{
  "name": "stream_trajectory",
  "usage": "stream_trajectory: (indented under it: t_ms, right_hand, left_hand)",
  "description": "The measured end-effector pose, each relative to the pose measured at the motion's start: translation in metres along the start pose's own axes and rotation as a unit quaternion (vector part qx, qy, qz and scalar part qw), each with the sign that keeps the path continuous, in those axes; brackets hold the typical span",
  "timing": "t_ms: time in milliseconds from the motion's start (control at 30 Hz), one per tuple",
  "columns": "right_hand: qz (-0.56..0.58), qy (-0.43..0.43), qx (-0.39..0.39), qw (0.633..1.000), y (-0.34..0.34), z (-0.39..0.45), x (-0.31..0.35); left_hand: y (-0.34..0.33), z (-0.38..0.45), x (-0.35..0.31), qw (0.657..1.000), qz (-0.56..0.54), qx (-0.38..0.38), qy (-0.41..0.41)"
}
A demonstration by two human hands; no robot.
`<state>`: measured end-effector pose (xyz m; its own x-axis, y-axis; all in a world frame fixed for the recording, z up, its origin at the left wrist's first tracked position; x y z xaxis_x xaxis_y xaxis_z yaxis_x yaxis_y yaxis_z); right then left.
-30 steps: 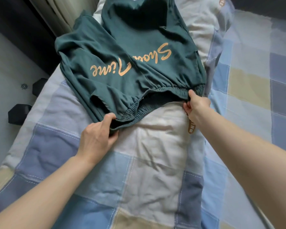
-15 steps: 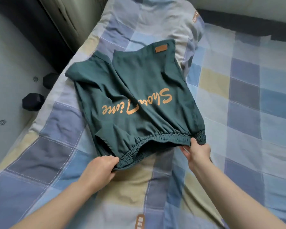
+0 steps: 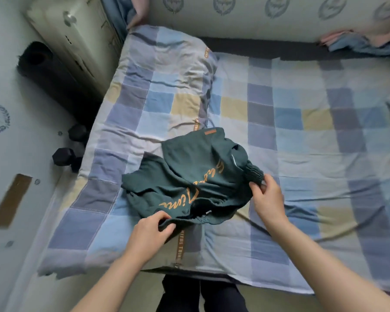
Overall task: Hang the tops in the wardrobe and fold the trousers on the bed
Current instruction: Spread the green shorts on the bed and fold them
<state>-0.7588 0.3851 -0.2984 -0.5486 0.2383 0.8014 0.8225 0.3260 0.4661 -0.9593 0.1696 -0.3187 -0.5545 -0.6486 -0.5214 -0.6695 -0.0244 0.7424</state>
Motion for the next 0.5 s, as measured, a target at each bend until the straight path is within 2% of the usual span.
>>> stream_trajectory:
  t_ms: [67,133,267,300,367,433,500]
  right_hand:
    - [-0.051,0.075,0.004,0.996,0.021,-0.032,0.027]
    - [-0.049,0.12,0.007,0.992,0.04,-0.069,0.055]
    - [0.018,0.17,0.024,0.985,0.065,-0.124,0.109]
    - [0.033,0.174,0.031,0.984,0.069,-0.133,0.121]
    - [0.049,0.181,0.051,0.981,0.077,-0.148,0.143]
    - [0.048,0.185,0.073,0.979,0.085,-0.168,0.161]
    - [0.048,0.194,0.086,0.976,0.091,-0.181,0.172]
  left_hand:
    - [0.01,-0.024,-0.033,0.998,-0.039,0.039,-0.019]
    - [0.024,-0.047,-0.067,0.991,-0.091,0.098,-0.016]
    - [0.063,-0.059,-0.123,0.957,-0.153,0.243,0.034]
    - [0.076,-0.058,-0.136,0.953,-0.176,0.245,0.033]
    - [0.106,-0.057,-0.16,0.953,-0.24,0.182,0.01]
    - [0.142,-0.062,-0.183,0.96,-0.258,0.082,-0.075]
    - [0.17,-0.069,-0.202,0.938,-0.284,0.06,-0.191]
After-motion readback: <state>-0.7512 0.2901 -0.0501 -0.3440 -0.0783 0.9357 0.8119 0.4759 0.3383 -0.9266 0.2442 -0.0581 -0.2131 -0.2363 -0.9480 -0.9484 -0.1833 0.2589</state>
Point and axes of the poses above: each hand's wrist, its own z-axis towards the middle knuckle, its own y-axis out of the back of the hand, x = y × z, the point moved 1 cm from there along z, towards the middle knuckle, and after that the axes turned 4 degrees about -y, right-handed, at the moved point
